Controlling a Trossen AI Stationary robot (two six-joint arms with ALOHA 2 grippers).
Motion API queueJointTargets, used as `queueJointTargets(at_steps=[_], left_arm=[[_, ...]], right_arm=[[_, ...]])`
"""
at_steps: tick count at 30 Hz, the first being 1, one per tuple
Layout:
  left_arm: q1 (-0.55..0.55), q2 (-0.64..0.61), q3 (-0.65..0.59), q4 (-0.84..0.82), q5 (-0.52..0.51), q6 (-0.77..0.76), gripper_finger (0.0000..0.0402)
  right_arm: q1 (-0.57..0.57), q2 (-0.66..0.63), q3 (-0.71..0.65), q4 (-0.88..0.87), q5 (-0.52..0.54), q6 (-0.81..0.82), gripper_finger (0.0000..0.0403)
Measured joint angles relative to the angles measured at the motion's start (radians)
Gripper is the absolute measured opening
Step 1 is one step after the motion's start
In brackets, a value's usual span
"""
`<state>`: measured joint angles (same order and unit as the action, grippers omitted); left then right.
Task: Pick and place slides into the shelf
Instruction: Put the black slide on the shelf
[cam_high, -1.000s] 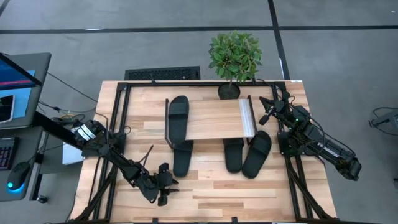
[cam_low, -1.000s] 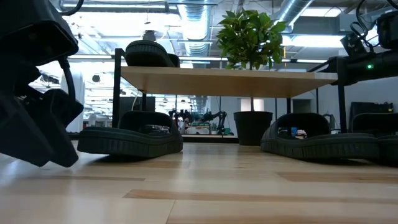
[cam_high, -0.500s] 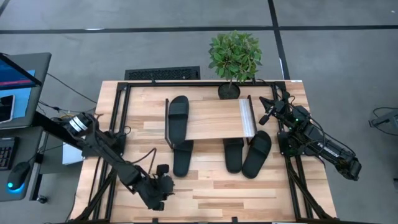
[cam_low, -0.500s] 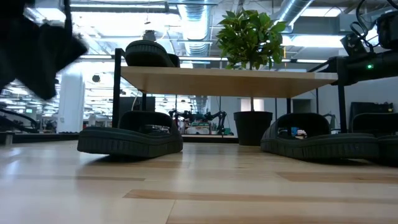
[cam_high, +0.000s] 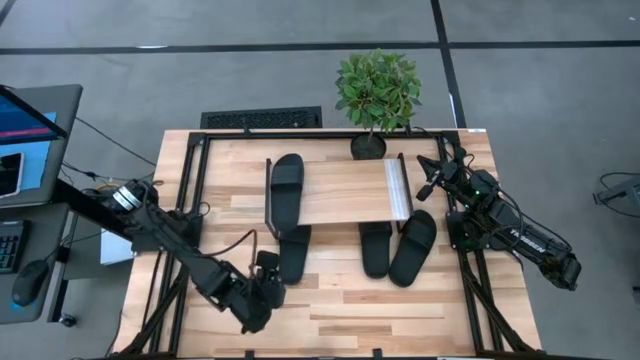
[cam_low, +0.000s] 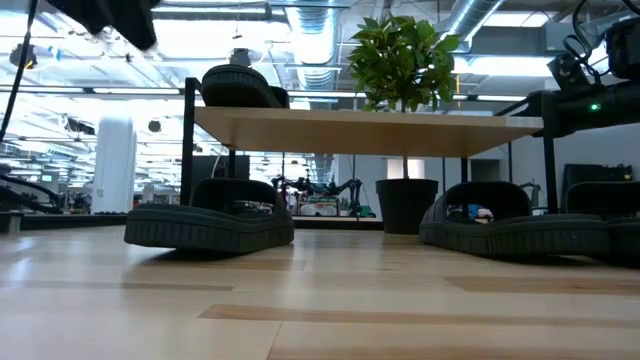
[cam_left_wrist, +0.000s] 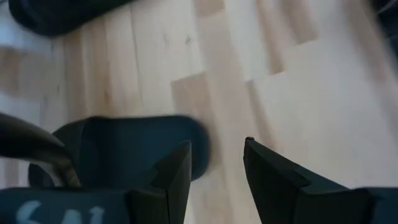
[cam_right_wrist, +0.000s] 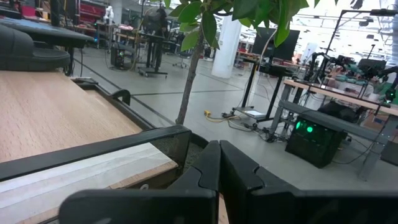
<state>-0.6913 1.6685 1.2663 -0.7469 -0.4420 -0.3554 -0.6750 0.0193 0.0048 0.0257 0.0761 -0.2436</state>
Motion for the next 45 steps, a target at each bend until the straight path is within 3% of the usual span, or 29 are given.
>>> queueJointTargets(at_steps=[10, 19, 45], left_arm=[[0.056, 0.042, -0.011, -0.007, 0.026, 0.011, 0.0137], [0.077, 0.157, -0.011, 0.010, 0.104, 0.004, 0.0137], [0.084, 0.214, -0.010, 0.055, 0.067, 0.024, 0.0137]], right_arm=[[0.000, 0.000, 0.000, 0.003, 0.000, 0.000, 0.0000], [0.000, 0.000, 0.000, 0.002, 0.001, 0.000, 0.0000], [0.000, 0.000, 0.000, 0.001, 0.003, 0.000, 0.0000]])
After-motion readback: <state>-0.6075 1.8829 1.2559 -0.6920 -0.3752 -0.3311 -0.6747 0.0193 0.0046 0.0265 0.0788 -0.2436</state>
